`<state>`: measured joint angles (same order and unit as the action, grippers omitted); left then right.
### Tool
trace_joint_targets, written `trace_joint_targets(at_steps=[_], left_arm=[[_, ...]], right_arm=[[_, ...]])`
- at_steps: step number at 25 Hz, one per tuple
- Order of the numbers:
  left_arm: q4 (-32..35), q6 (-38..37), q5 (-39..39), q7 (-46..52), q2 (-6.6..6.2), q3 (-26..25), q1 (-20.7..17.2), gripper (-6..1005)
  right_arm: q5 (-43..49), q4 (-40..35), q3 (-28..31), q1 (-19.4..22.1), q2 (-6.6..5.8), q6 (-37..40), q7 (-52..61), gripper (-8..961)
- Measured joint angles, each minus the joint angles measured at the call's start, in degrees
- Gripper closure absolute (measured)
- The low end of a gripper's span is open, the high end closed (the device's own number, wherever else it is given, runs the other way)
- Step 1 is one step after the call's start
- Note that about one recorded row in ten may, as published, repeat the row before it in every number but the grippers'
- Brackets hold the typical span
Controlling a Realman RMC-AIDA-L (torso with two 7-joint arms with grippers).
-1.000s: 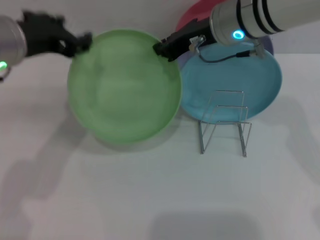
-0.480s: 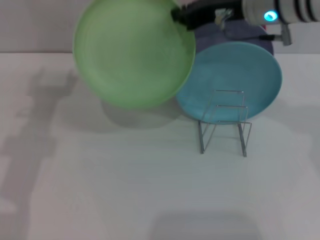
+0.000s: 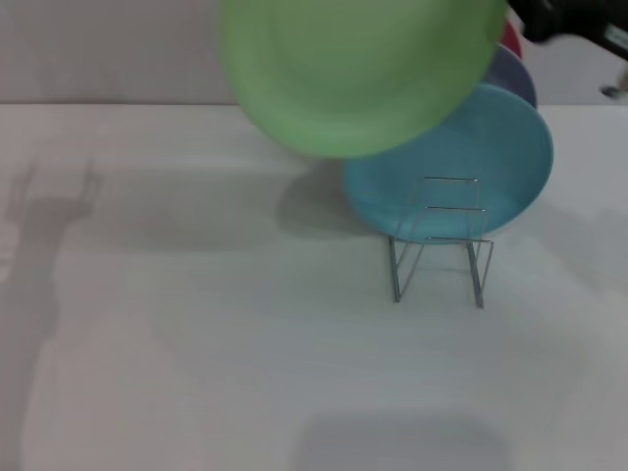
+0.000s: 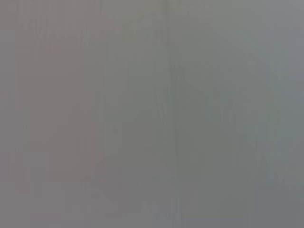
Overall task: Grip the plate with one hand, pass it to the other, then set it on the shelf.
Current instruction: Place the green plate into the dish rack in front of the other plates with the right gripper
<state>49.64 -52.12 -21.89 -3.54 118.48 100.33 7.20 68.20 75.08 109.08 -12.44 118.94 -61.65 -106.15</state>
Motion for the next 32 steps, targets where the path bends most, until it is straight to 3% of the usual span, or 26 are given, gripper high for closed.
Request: trace_joint_targets(at_steps=[1,2,3,5,11,22,32], left_arm=[[0.0,0.0,0.0,0.0,0.0,0.0,0.0,197],[-3.3,-1.5,0.0,1.9,-0.01,0.0,0.7,197],[-3.3,-1.5,0.0,1.9,-0.01,0.0,0.7,197],[-5.3,-1.8,0.0,3.2,0.01,-0.1,1.2,197],[-8.4,-1.9,0.0,4.1,0.0,0.2,2.0,197],[-12.1,-0.5,0.0,5.1,-0.01,0.5,3.0,197],[-12.5,1.9,0.0,5.9,-0.01,0.5,3.3,197]], right_arm=[[0.0,0.0,0.0,0.0,0.0,0.0,0.0,917],[-4.8,-4.6,0.1,1.8,0.07,-3.3,-11.4,917],[-4.8,-4.6,0.1,1.8,0.07,-3.3,-11.4,917],[-10.8,-10.7,0.2,3.3,0.15,-7.7,-23.9,917],[-13.6,-13.9,0.8,4.6,0.37,-13.2,-34.1,918],[-14.3,-17.0,1.8,5.8,0.45,-13.8,-42.8,918],[-15.4,-20.2,3.6,6.9,0.56,-14.1,-44.0,918]])
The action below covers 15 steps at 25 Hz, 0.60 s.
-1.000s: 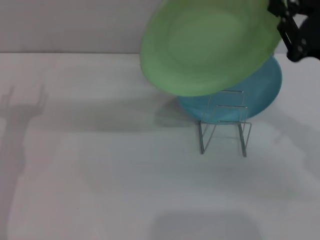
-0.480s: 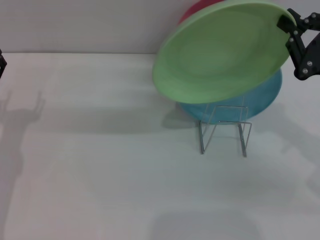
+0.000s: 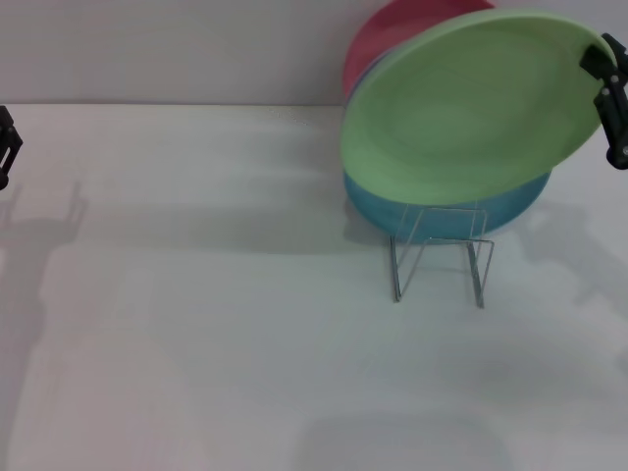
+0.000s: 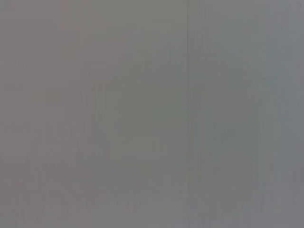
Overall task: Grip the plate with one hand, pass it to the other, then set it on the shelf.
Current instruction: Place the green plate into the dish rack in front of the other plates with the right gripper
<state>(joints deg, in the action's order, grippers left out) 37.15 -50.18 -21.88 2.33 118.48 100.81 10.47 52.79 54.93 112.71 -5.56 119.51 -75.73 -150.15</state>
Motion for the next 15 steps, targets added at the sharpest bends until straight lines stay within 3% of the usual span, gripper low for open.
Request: trace_joint_targets(at_steps=[15], left_arm=[[-0.1,0.7,0.0,0.5,0.0,0.0,0.2,197]], right_arm=[[-0.6,-2.3,-0.5,0.5,-0.02,-1.5,0.0,917]])
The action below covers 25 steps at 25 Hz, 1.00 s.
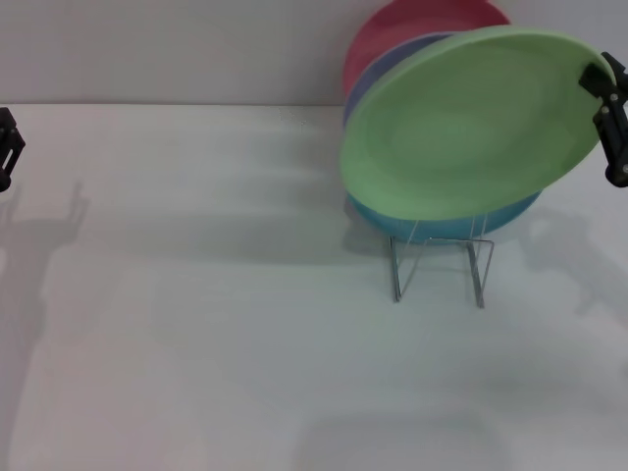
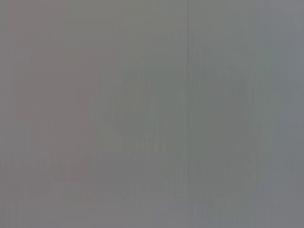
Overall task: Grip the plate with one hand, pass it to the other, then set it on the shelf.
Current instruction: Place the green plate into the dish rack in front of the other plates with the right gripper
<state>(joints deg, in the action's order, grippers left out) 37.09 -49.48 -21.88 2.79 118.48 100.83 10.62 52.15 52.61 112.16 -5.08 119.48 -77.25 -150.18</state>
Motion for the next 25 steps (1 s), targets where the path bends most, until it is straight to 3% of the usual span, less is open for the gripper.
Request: trace_joint_targets(at_steps=[25], left_arm=[[0.0,0.2,0.5,0.9,-0.09,0.5,0.2,197]], right_arm=[[0.6,-6.0,0.6,-0.9,-0.25,0.1,-3.0,908]])
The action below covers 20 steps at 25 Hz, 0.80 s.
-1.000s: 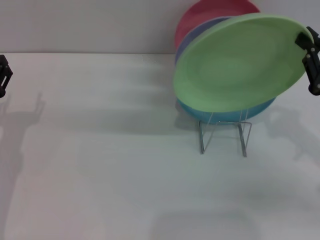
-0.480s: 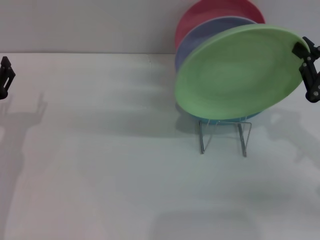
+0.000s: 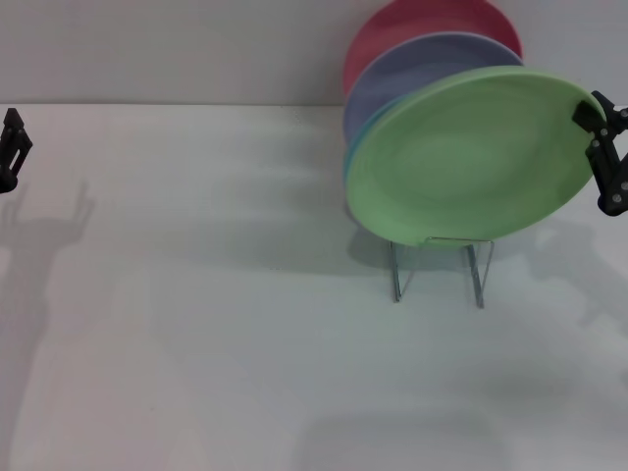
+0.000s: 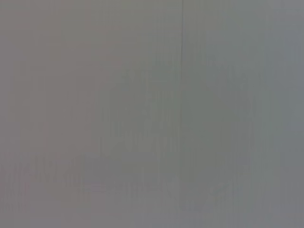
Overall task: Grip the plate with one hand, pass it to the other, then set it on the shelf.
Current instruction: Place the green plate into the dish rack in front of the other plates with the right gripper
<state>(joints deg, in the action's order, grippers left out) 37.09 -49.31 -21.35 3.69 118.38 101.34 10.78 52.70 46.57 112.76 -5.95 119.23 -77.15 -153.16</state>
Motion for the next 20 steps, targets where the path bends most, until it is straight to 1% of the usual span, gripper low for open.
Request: trace_joint_targets(at_steps=[7,14,19,20], left_arm=[[0.0,0.0,0.0,0.0,0.0,0.1,0.0,197],[0.0,0.1,0.0,0.0,0.0,0.2,0.1,197],[-0.4,0.9,0.0,0.0,-0.11,0.2,0.9,197],[-0.5,1.0,0.0,0.0,-0.14,0.2,1.0,197]], right_arm=[[0.1,-0.7,-0.2,0.0,-0.04,0.3,-0.4,883],[0.3,-3.0,-0.2,-0.2,0.0,0.4,-2.3,859],[-0.1,-5.5,-0.1,-1.2,0.11,0.4,-3.2,841],[-0.1,-7.7,0.0,-2.3,0.07,0.4,-3.6,838]])
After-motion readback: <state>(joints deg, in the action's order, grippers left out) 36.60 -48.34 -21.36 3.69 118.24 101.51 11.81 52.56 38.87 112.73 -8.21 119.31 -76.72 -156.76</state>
